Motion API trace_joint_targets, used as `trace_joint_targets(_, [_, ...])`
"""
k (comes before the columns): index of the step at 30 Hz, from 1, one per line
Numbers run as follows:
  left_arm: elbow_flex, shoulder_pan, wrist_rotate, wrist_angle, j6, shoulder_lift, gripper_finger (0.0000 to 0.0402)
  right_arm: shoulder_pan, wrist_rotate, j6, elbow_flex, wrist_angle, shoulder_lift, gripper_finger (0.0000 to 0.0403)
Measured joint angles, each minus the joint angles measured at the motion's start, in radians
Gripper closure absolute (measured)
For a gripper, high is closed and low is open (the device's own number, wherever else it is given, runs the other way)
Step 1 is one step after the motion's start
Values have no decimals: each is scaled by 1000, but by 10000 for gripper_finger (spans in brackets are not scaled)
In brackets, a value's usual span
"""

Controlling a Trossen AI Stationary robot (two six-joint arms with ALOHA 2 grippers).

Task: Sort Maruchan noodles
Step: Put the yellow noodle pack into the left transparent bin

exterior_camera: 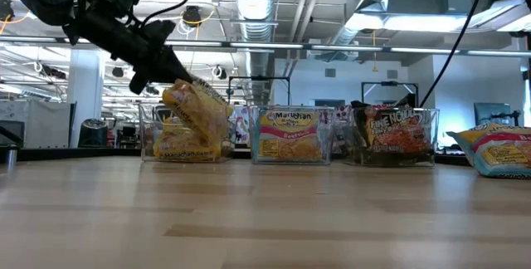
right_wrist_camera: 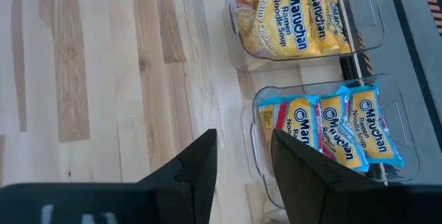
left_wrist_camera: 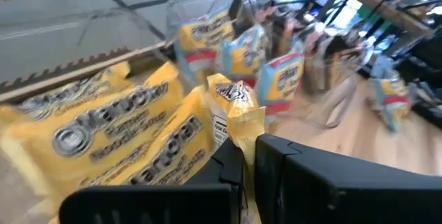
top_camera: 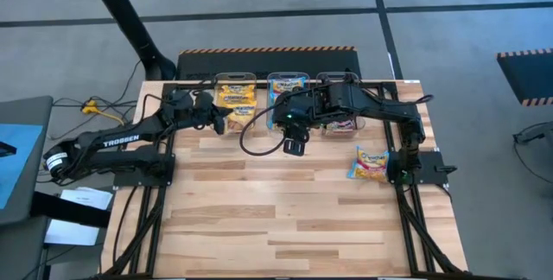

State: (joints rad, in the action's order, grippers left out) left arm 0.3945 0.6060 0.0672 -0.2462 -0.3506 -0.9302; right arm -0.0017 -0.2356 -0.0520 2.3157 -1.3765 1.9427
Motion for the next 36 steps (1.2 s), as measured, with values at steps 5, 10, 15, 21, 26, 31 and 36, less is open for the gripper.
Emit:
trace_joint_targets(5, [-14,0,-13,35,3,0,401,0,0,0,0,0,0,243])
trace_joint_targets(10, [-19,0,-92,77,93,-1,401,0,0,1,0,0,0,243])
trace_joint_targets(15, [-19,0,-110,64,194,-1,401,0,0,1,0,0,0,243])
trace_joint_targets(21, [-19,0,-105,-1,293,-1,401,-3,-1,12,0,-1,0,243])
trace_joint_targets(26, [-19,-1,-16,-7,342,-1,401,-14,-1,11,0,-1,0,243])
trace_joint_targets(31, [-17,-42,-1,130,381,0,401,-21,-1,8,0,-13,0,243])
trace_joint_targets(36, [-17,-71,-10,186,391,0,402,-28,-1,8,0,-15,0,243])
